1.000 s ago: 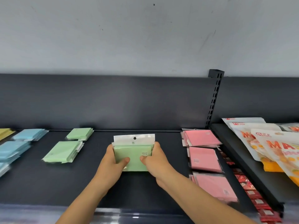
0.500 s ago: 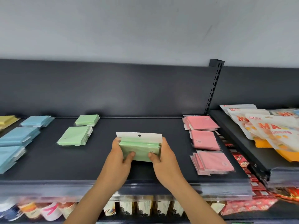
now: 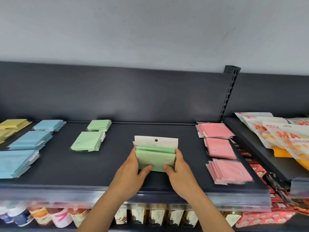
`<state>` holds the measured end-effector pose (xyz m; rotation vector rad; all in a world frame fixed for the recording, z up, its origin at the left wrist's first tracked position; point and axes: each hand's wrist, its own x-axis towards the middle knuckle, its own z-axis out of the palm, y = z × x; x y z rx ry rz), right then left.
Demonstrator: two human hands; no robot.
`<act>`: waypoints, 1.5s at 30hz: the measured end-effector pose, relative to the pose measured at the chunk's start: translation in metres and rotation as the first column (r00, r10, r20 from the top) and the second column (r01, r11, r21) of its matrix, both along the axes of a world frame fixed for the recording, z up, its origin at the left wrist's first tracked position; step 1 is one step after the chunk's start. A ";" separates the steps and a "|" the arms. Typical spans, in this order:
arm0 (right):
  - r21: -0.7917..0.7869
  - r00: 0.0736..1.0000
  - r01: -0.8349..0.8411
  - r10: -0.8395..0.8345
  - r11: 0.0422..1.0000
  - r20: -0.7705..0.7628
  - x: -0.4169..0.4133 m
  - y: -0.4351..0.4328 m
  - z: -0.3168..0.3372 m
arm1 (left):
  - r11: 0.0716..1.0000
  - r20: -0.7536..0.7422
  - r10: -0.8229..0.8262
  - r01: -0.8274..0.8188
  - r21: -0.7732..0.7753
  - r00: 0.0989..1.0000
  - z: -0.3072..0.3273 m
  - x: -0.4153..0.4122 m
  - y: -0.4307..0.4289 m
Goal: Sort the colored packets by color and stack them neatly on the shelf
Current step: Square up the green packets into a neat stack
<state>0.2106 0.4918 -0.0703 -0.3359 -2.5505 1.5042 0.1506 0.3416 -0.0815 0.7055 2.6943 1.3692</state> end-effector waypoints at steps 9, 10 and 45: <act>0.031 0.999 0.024 -0.025 0.999 0.024 -0.003 0.001 -0.002 | 0.987 -0.094 0.126 -0.134 -0.088 0.988 -0.006 0.000 0.005; 0.041 0.999 0.033 -0.034 0.999 0.024 -0.004 0.001 -0.003 | 0.985 -0.102 0.137 -0.147 -0.093 0.985 -0.007 0.000 0.005; -0.180 0.974 -0.211 0.222 0.961 0.045 -0.072 -0.158 0.003 | 0.961 0.101 0.276 -0.278 0.010 0.956 0.008 -0.043 -0.173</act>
